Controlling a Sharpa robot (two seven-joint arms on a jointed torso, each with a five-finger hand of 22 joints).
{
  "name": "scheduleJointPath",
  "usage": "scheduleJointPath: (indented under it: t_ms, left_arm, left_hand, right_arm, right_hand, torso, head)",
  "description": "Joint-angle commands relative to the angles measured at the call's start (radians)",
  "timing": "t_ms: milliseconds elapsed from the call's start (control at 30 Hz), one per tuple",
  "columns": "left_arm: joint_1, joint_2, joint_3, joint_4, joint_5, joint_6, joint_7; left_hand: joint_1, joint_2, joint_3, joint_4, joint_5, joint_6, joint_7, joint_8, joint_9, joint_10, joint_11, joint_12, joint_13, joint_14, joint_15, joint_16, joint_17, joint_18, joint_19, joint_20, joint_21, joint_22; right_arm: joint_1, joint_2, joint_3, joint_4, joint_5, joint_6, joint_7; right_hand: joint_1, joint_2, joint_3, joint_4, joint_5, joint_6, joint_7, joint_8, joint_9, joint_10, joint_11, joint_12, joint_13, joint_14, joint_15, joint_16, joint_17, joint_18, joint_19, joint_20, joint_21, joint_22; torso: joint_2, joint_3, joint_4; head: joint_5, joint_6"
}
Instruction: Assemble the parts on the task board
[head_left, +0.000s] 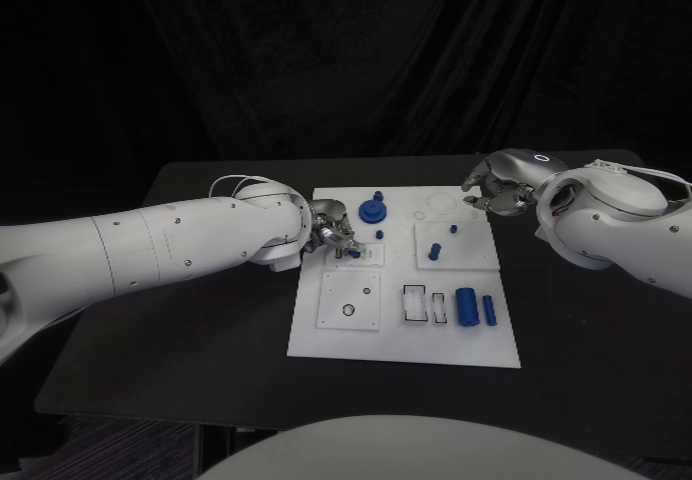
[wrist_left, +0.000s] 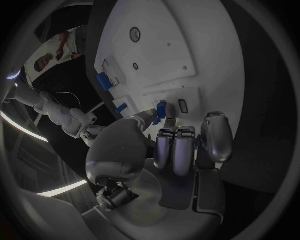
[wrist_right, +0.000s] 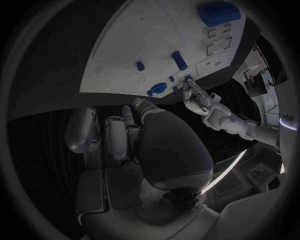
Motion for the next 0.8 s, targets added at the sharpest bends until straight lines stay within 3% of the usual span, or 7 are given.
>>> scheduleJointPath:
  t_ms: [33, 167, 400, 800]
  left_arm:
    - [-0.005, 0.007, -0.003, 0.002, 0.008, 0.004, -0.003]
    - [-0.005, 0.009, -0.003, 0.002, 0.008, 0.005, -0.002]
    - [-0.006, 0.007, -0.003, 0.002, 0.008, 0.006, 0.000]
    - [-0.006, 0.000, -0.003, 0.003, 0.008, 0.008, -0.004]
  left_hand:
    - [-0.012, -0.004, -0.006, 0.011, -0.014, -0.008, 0.003, 0.001, 0.002, 0.104, 0.010, 0.004, 0.263, 0.106, 0.009, 0.003, 0.263, -0.008, 0.002, 0.008, 0.004, 0.082]
    - [-0.014, -0.005, -0.015, 0.017, -0.022, -0.009, 0.003, 0.002, 0.002, 0.104, 0.011, 0.004, 0.263, 0.106, 0.010, 0.003, 0.263, -0.008, 0.002, 0.008, 0.003, 0.082]
    - [-0.049, -0.015, -0.086, 0.073, -0.062, -0.011, 0.009, 0.003, 0.000, 0.104, 0.015, 0.004, 0.263, 0.106, 0.014, 0.003, 0.263, -0.008, 0.003, 0.012, 0.002, 0.087]
    - [-0.086, -0.012, -0.196, 0.149, -0.087, -0.003, 0.008, 0.011, 0.001, 0.104, 0.016, 0.004, 0.263, 0.106, 0.015, 0.003, 0.263, -0.008, 0.005, 0.014, -0.001, 0.094]
  right_arm:
    - [-0.002, 0.001, 0.001, 0.000, -0.003, 0.015, -0.021]
    - [-0.002, 0.001, 0.001, 0.000, -0.003, 0.018, -0.021]
    - [-0.002, 0.001, 0.001, -0.002, -0.003, 0.023, -0.022]
    - [-0.004, 0.003, 0.001, -0.005, -0.003, 0.029, -0.023]
  right_hand:
    - [0.005, -0.007, 0.006, -0.002, 0.004, -0.004, 0.004, -0.007, -0.001, -0.007, 0.000, -0.003, 0.090, 0.018, 0.005, -0.007, -0.002, 0.018, -0.006, -0.002, -0.003, 0.141]
    - [0.004, -0.007, 0.006, -0.002, 0.004, -0.004, 0.005, -0.007, -0.001, -0.008, 0.000, -0.004, 0.089, 0.018, 0.005, -0.007, -0.002, 0.018, -0.007, -0.002, -0.005, 0.141]
    - [0.001, -0.009, 0.006, -0.001, 0.003, -0.004, 0.006, -0.007, -0.002, -0.008, 0.001, -0.005, 0.088, 0.018, 0.006, -0.008, -0.003, 0.019, -0.008, -0.001, -0.008, 0.140]
    - [-0.002, -0.012, 0.005, 0.000, 0.003, -0.003, 0.006, -0.007, -0.002, -0.011, 0.002, -0.007, 0.085, 0.017, 0.006, -0.012, -0.006, 0.020, -0.010, -0.001, -0.015, 0.139]
  torso:
    - [0.001, 0.0000, 0.0003]
    - [0.001, -0.0004, -0.0002]
    - [0.001, -0.0005, -0.0004]
    - [0.001, -0.0013, 0.0001]
  head:
    - [0.001, 0.000]
    - [0.001, 0.000]
    - [0.002, 0.000]
    - [0.005, 0.000]
